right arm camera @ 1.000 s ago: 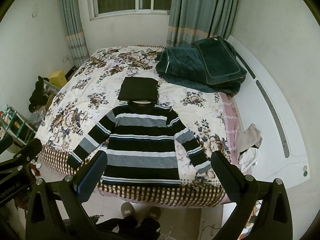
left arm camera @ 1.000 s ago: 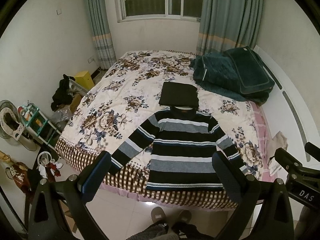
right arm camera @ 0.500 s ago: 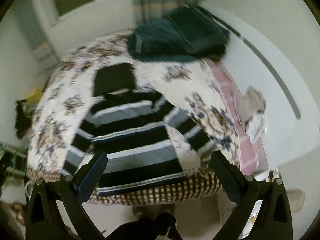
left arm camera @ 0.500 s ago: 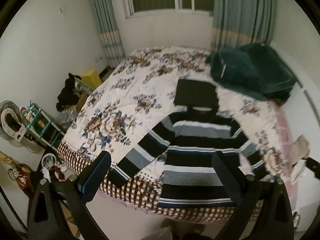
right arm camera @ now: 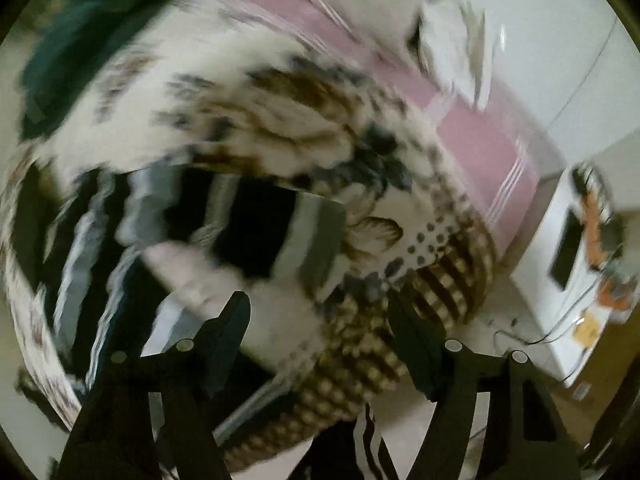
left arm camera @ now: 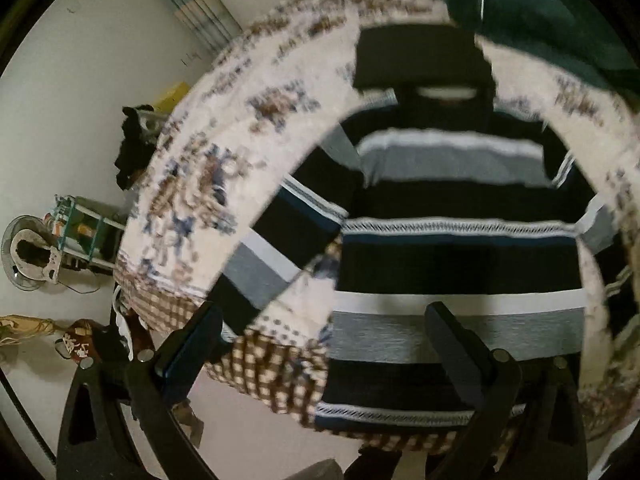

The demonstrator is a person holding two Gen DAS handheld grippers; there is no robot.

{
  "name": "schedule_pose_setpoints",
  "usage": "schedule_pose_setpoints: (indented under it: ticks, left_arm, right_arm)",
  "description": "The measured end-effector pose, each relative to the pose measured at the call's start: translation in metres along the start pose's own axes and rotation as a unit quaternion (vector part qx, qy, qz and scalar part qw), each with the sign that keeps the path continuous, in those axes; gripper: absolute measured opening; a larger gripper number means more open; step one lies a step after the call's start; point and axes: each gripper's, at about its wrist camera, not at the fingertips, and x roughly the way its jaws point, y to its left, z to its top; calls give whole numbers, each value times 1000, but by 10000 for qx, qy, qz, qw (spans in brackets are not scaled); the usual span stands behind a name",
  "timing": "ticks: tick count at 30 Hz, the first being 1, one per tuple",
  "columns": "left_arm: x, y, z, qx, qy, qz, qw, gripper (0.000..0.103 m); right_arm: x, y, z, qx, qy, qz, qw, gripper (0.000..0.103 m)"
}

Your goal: Fold small clothes

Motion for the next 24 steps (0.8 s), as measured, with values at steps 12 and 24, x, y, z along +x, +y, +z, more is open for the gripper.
schedule_pose_setpoints:
  ticks: [12,24]
  left_arm:
    - [123,-85,-16,384,763,-37,9963,103]
    - [147,-128,-26,434,699,-676,9943,103]
  right_arm:
    - [172,-35,29,1086,514,1298,9842,7]
    - [120,-49,111,358,-98,1027,9940,9]
